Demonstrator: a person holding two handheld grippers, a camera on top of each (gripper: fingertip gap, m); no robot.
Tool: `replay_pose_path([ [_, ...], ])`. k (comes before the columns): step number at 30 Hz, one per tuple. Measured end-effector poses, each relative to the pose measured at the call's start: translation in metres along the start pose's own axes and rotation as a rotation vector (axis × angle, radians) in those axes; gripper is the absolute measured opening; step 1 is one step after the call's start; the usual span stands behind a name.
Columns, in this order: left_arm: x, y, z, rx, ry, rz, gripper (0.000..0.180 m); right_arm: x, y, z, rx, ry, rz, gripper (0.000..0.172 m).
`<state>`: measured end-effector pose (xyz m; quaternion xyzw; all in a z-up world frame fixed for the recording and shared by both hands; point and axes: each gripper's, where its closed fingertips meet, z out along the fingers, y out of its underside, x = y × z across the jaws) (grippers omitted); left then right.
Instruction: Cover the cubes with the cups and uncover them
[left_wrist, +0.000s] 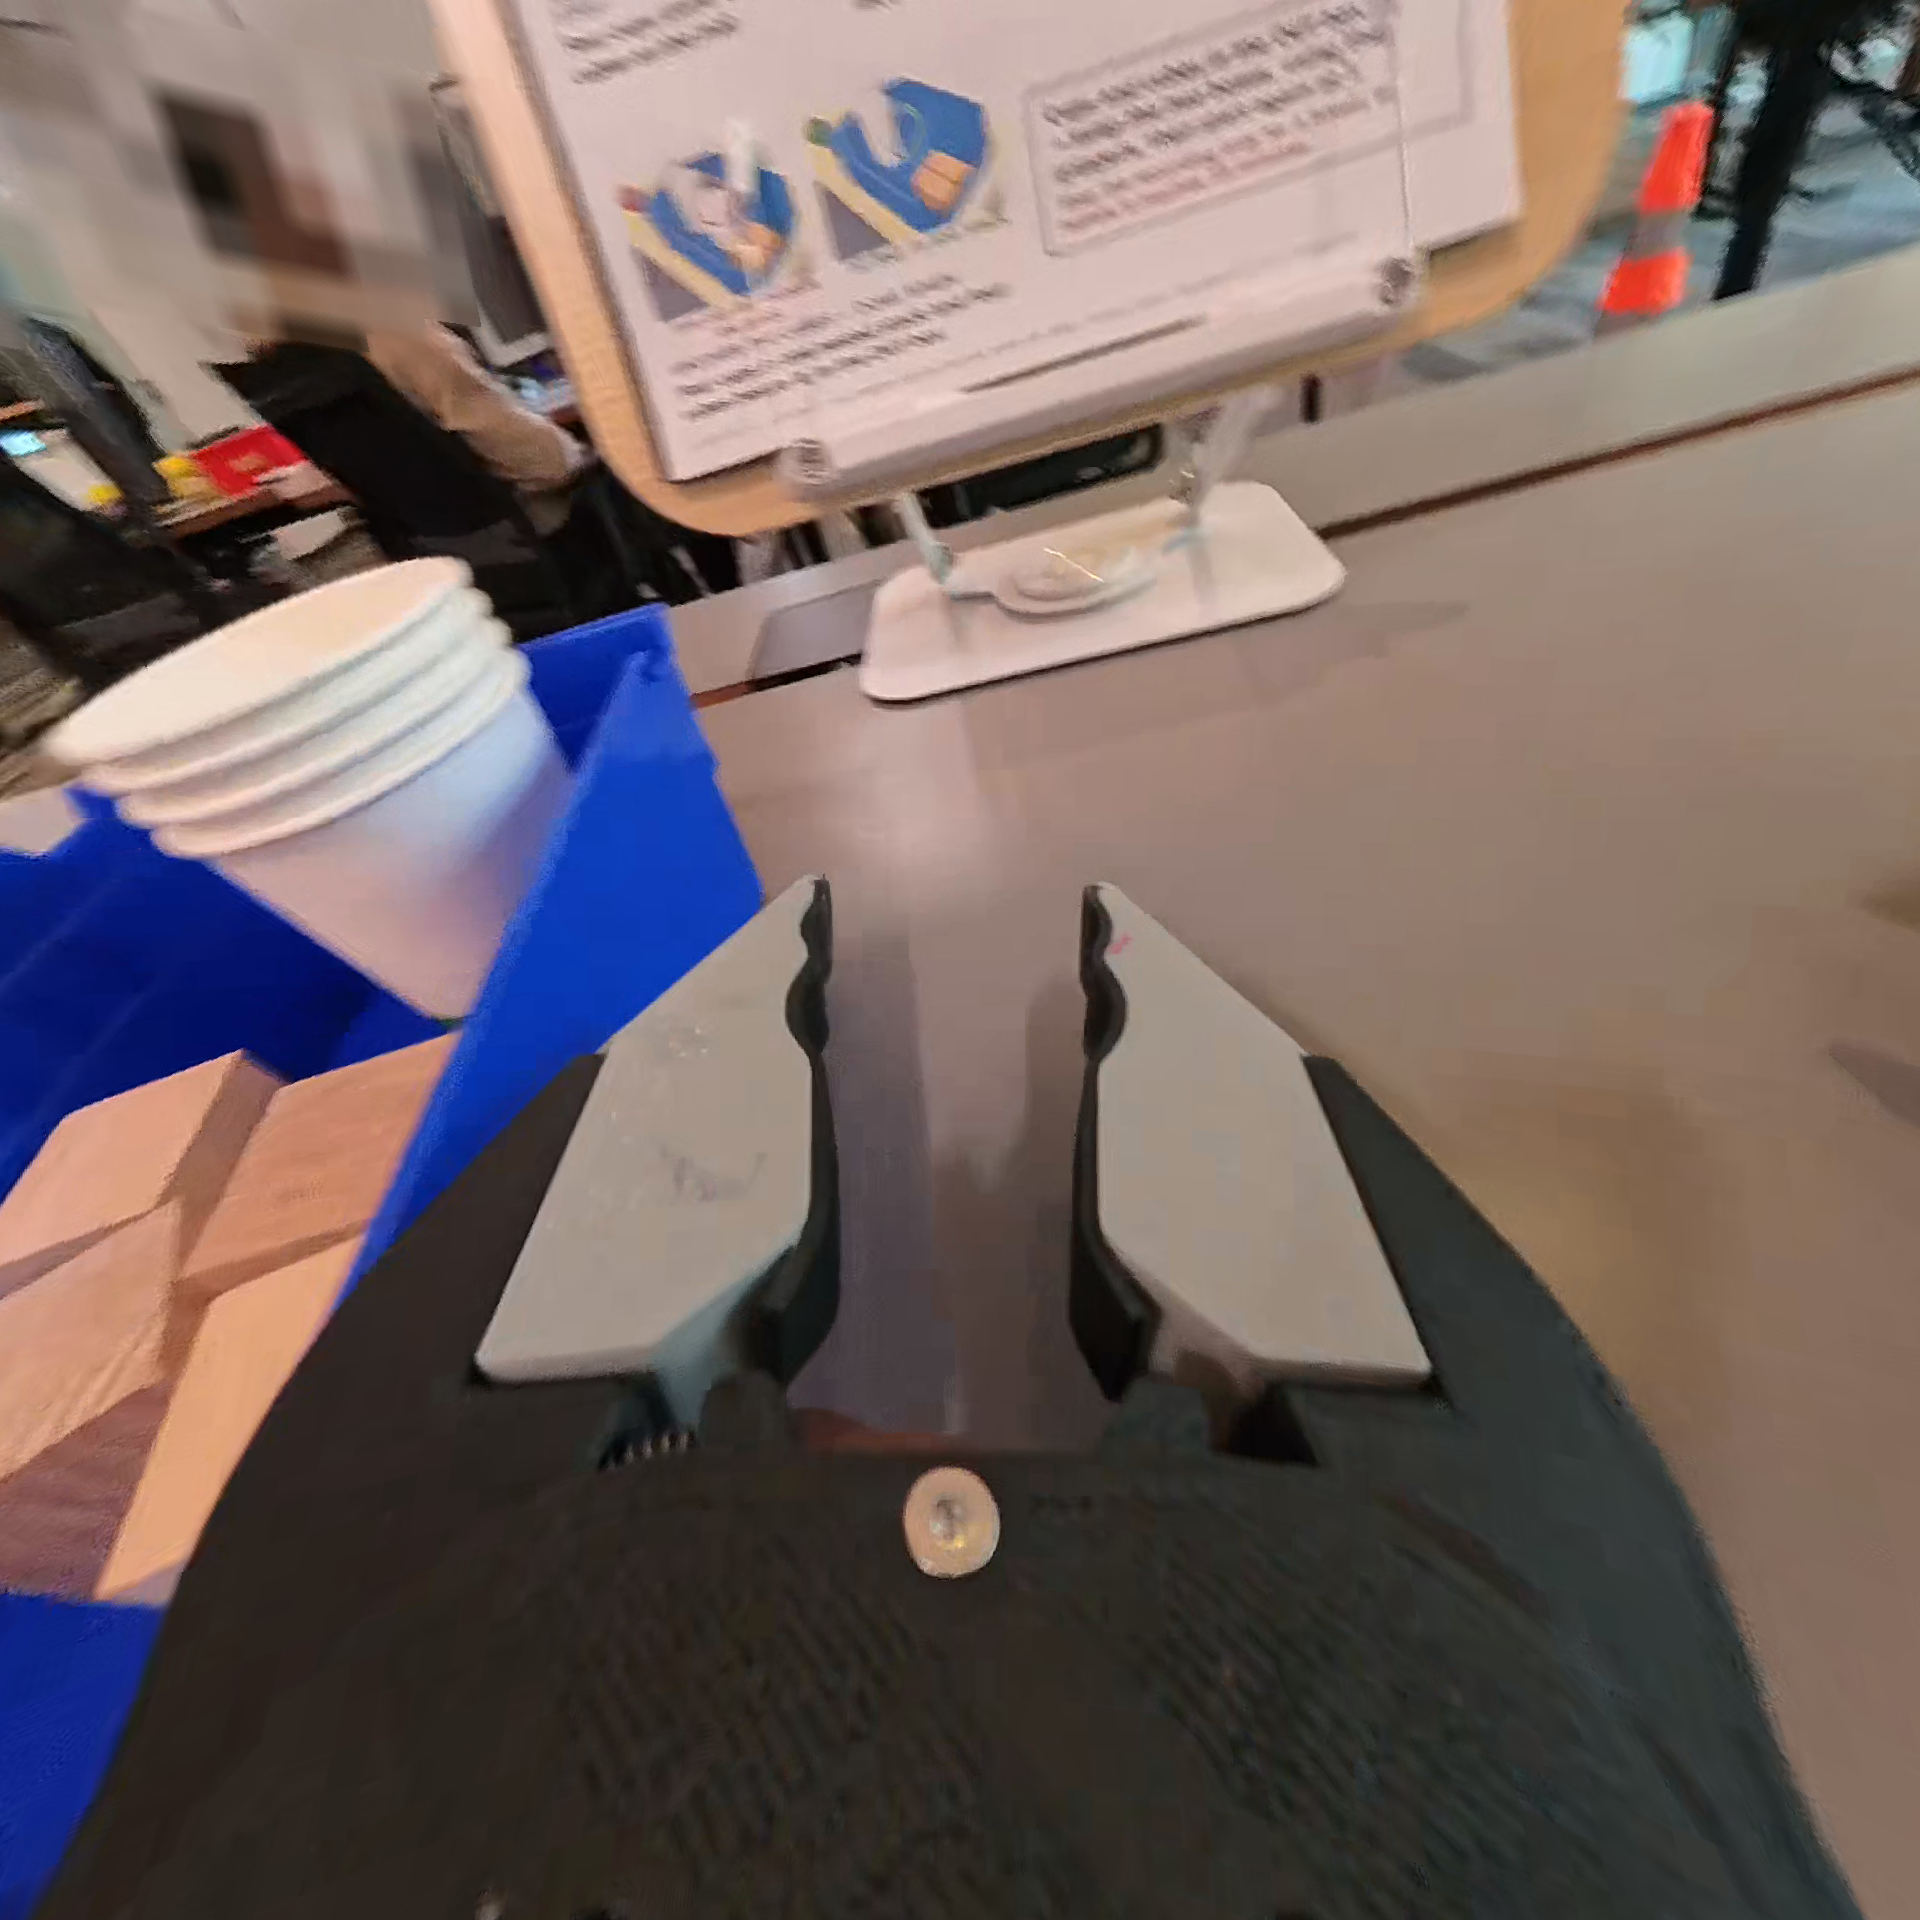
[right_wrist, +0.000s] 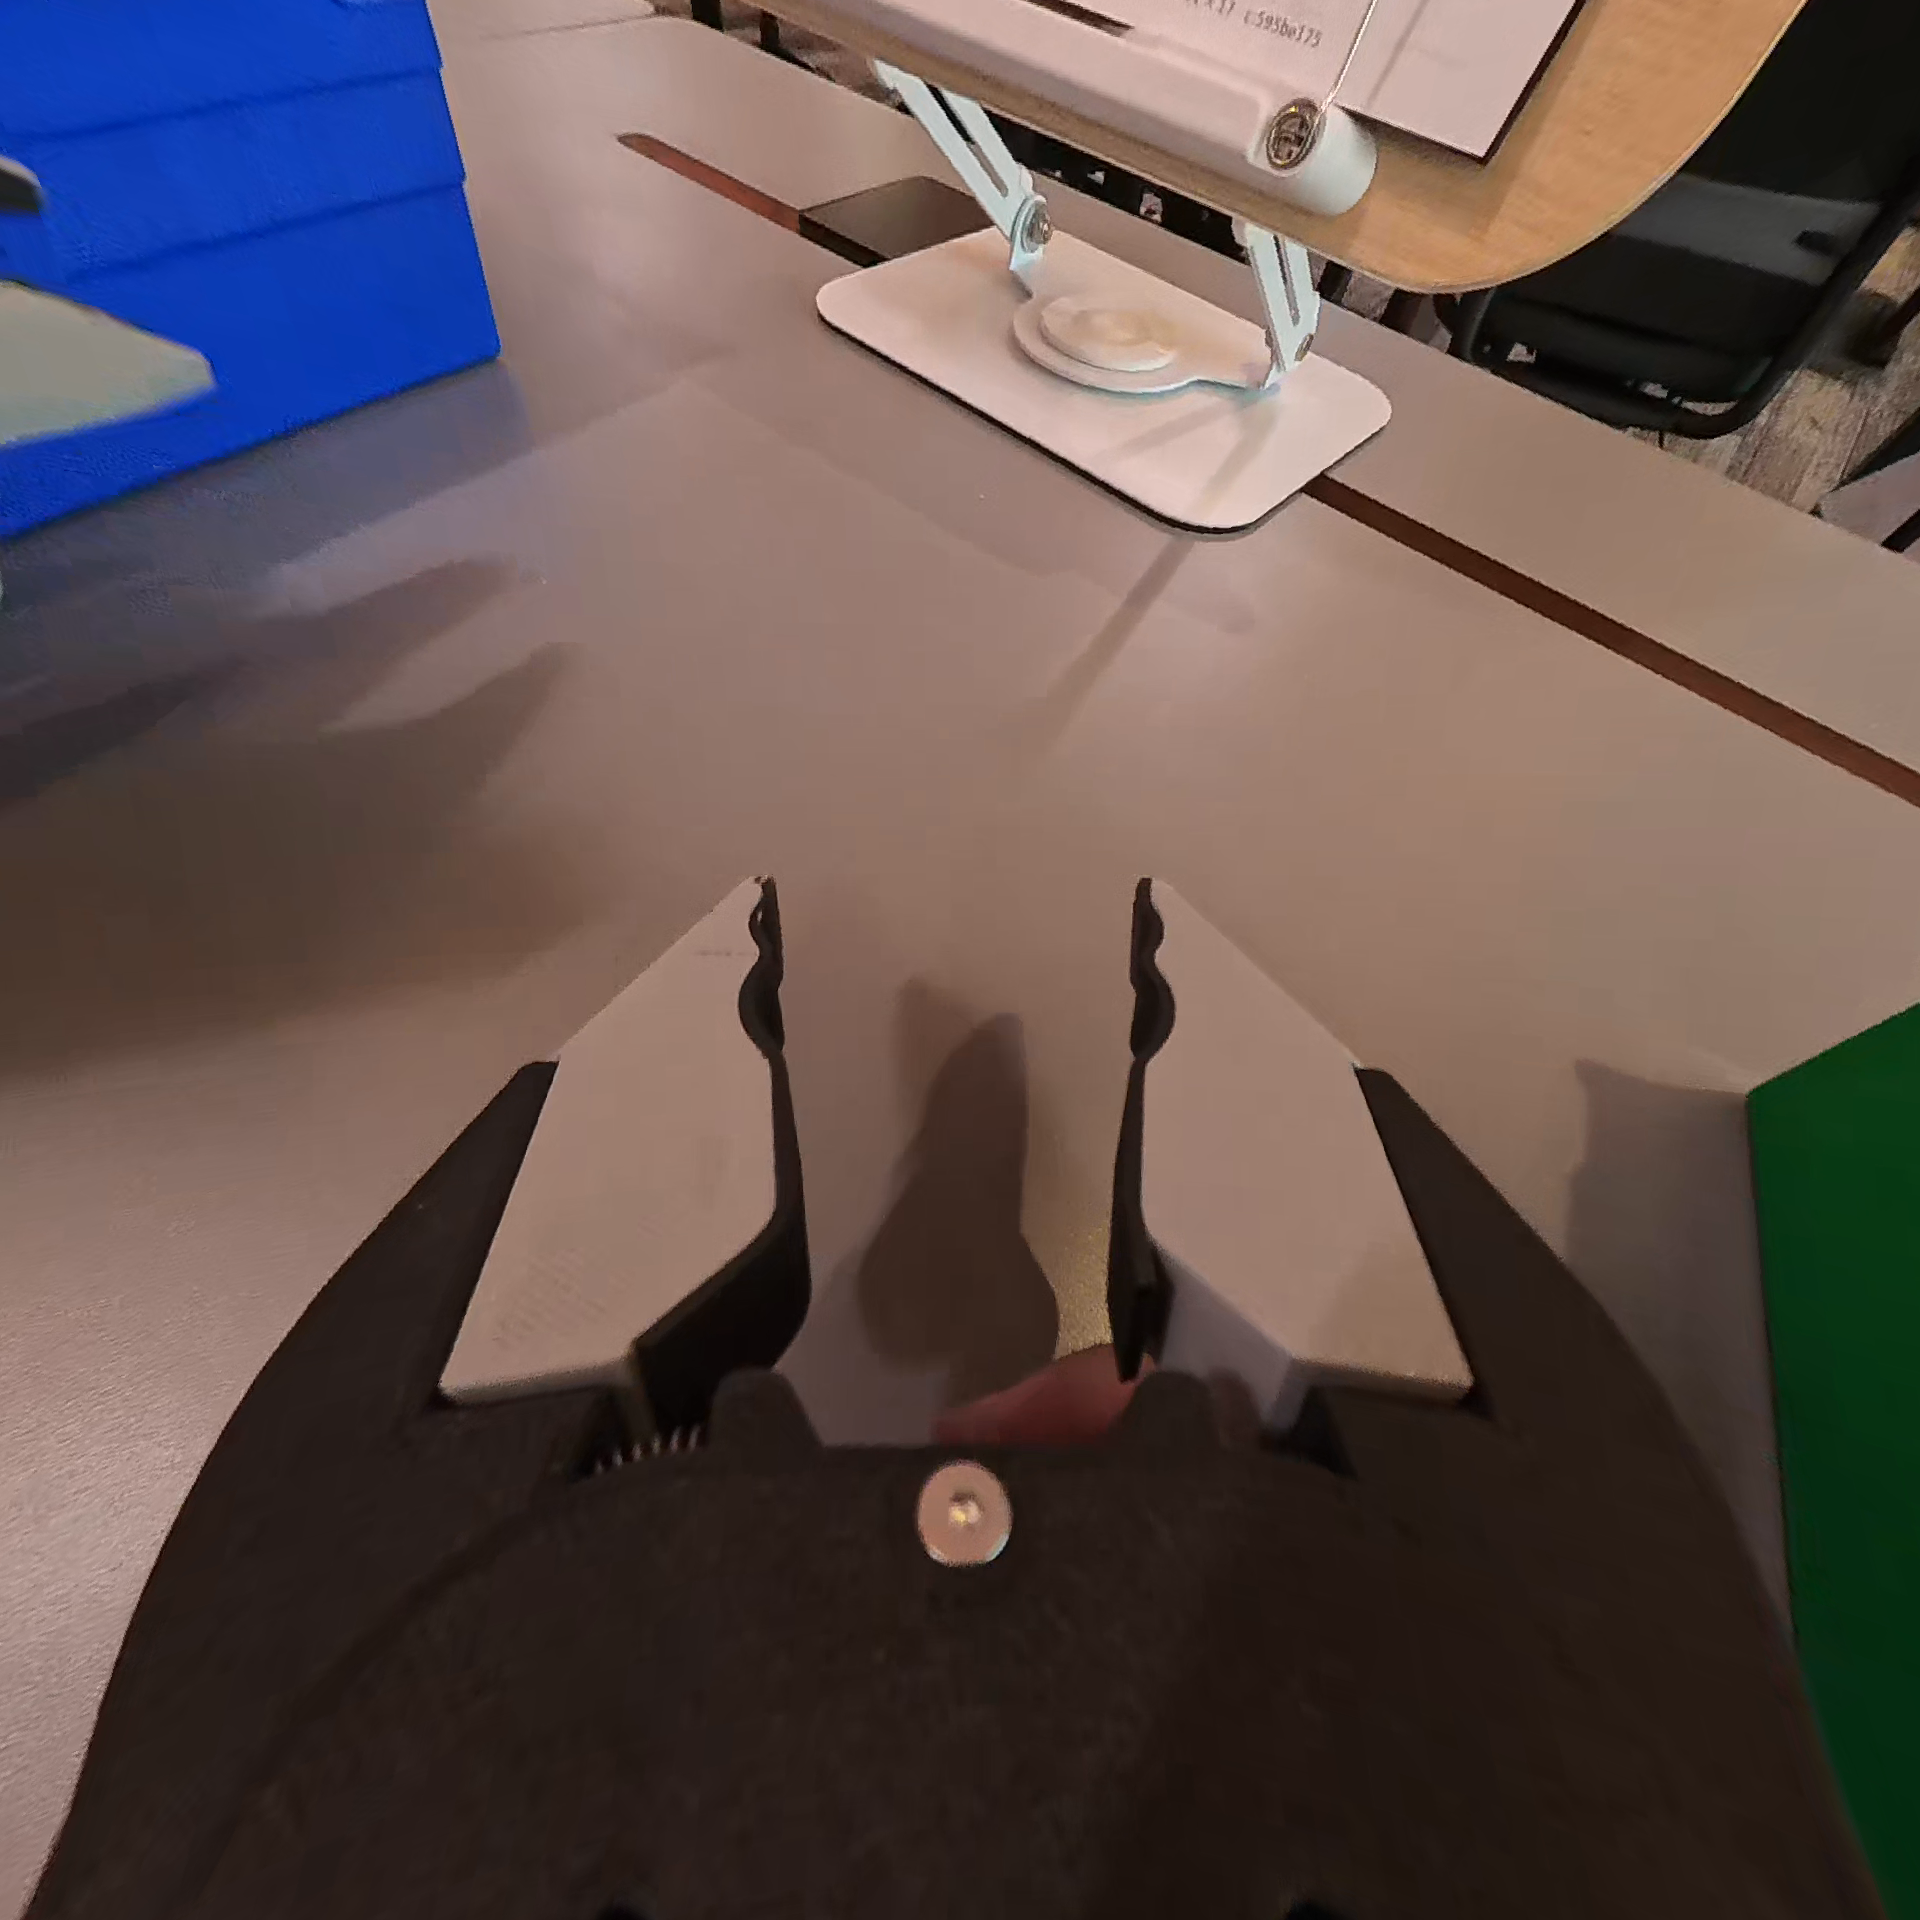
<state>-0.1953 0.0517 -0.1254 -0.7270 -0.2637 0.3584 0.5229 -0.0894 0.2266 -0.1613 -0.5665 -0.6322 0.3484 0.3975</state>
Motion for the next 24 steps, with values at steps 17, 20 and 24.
replay_pose_path([
  [17,-0.054,-0.002,-0.001,0.057,-0.217,-0.073,0.000,0.002,0.001,-0.003,0.005,0.051,-0.045,0.065],
  [20,-0.015,-0.018,-0.004,0.146,-0.053,0.027,0.000,0.003,0.001,-0.004,0.006,0.051,-0.033,0.065],
  [24,-0.048,-0.010,-0.002,0.099,-0.231,-0.113,0.000,0.003,0.002,-0.006,0.002,0.054,-0.038,0.064],
])
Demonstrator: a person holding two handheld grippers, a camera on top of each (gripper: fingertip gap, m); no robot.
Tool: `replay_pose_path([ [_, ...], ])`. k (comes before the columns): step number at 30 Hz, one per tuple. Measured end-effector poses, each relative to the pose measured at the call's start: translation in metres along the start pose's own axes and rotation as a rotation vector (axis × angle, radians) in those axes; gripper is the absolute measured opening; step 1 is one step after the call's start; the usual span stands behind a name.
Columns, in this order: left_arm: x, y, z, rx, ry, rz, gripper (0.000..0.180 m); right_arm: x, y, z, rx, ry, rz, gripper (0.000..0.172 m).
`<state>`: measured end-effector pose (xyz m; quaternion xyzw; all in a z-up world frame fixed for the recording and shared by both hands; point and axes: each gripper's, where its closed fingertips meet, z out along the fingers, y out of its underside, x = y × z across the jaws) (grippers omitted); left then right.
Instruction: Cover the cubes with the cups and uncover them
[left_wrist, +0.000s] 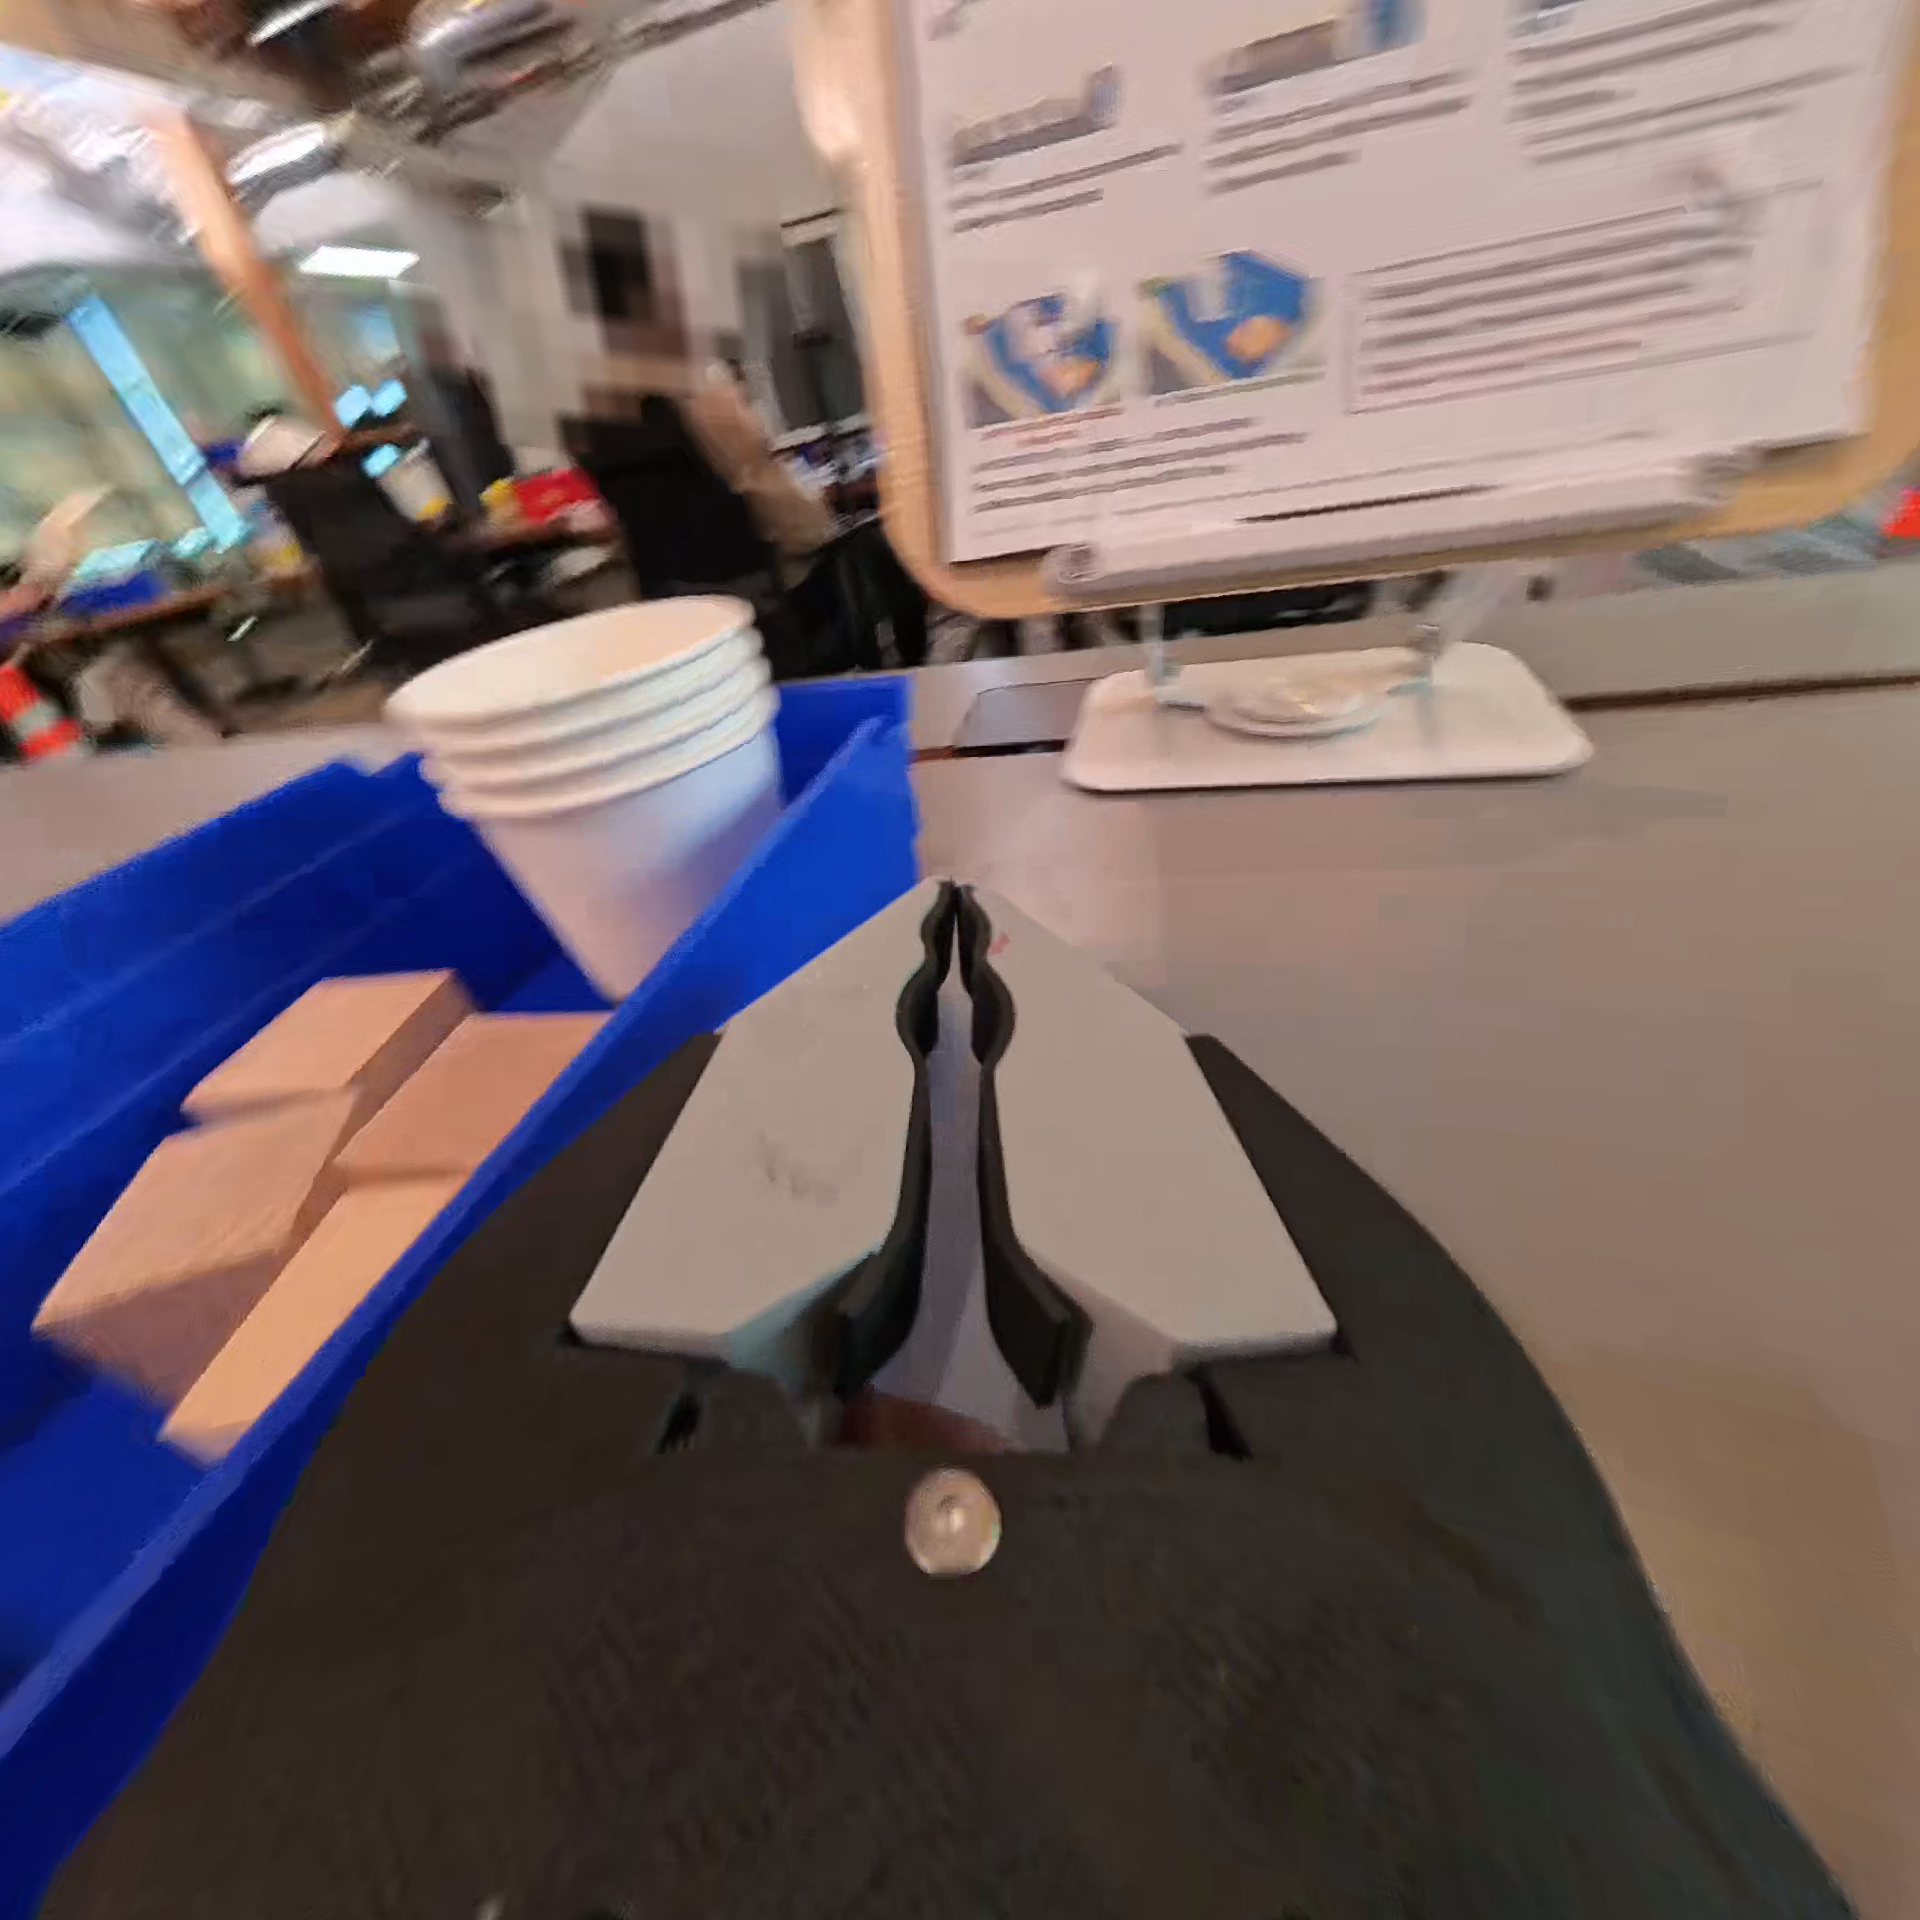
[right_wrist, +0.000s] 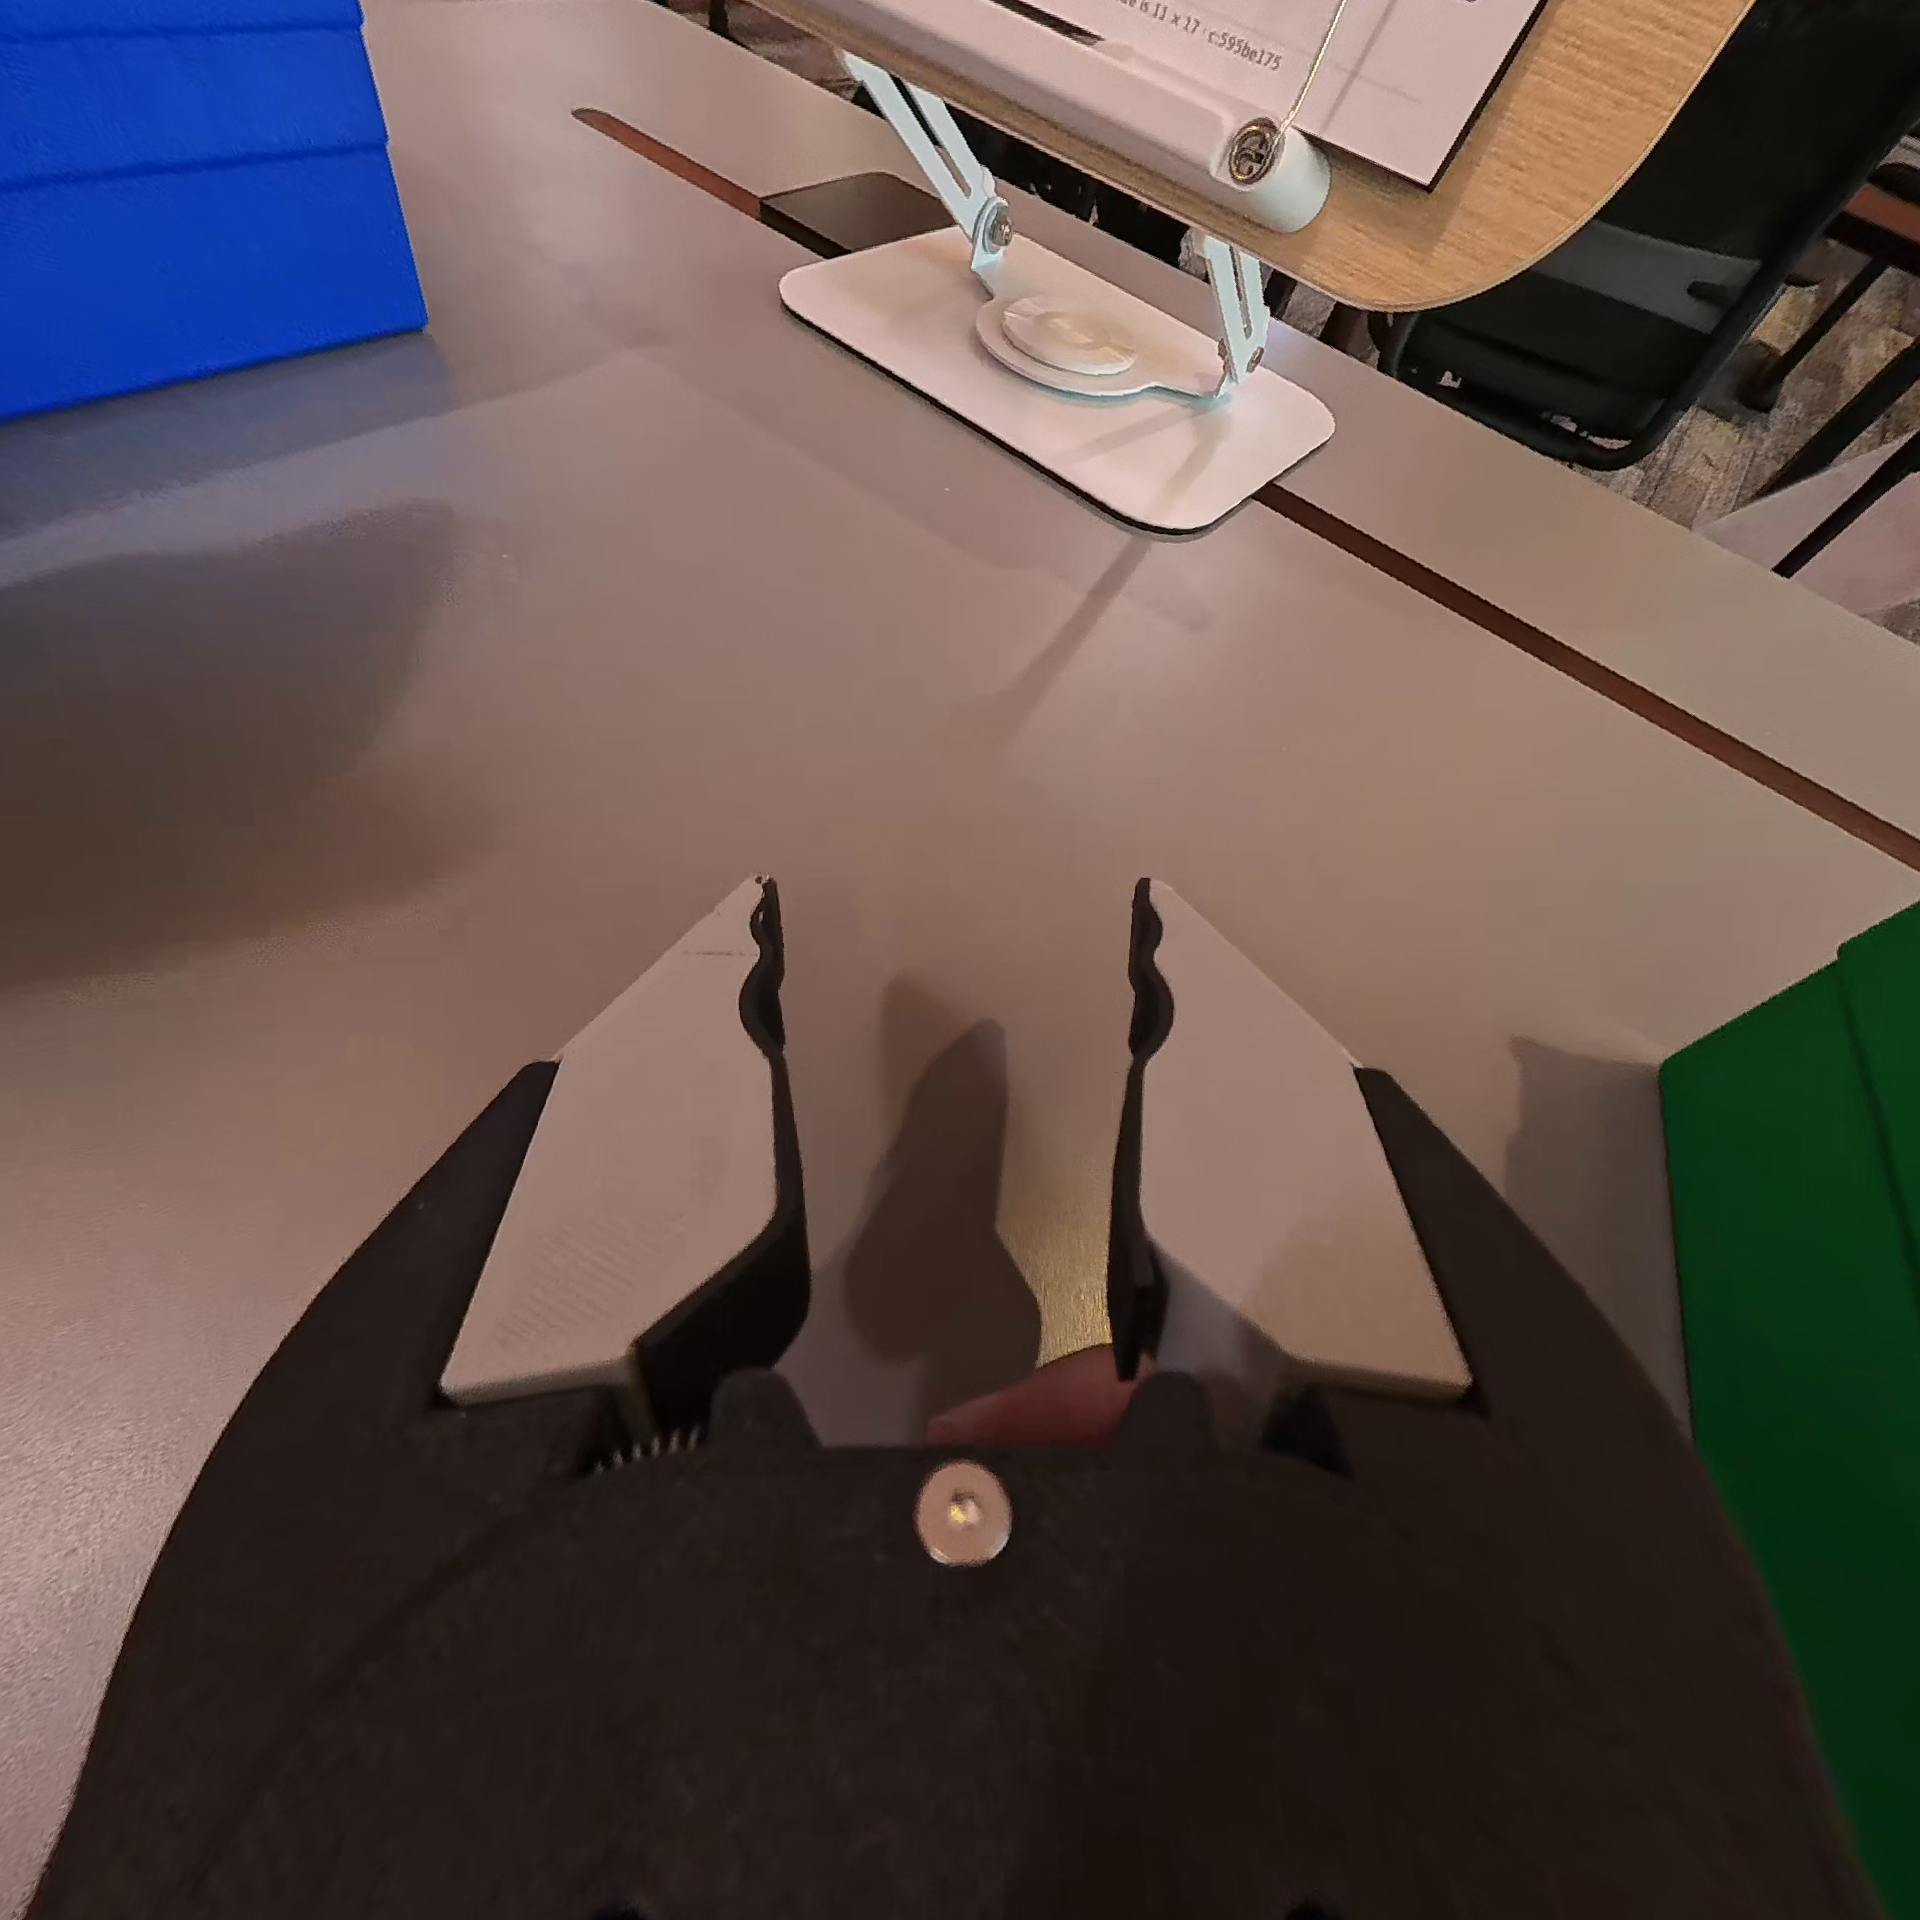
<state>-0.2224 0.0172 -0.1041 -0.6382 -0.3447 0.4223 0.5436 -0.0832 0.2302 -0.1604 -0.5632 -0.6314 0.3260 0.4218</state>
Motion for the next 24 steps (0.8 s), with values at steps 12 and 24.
replay_pose_path([
  [12,0.009,0.012,-0.001,-0.093,0.061,0.014,0.000,-0.006,0.003,0.002,-0.029,0.018,-0.080,0.065],
  [24,0.044,0.010,-0.008,-0.076,0.232,0.083,0.005,-0.004,0.005,0.003,-0.044,0.024,-0.070,0.069],
])
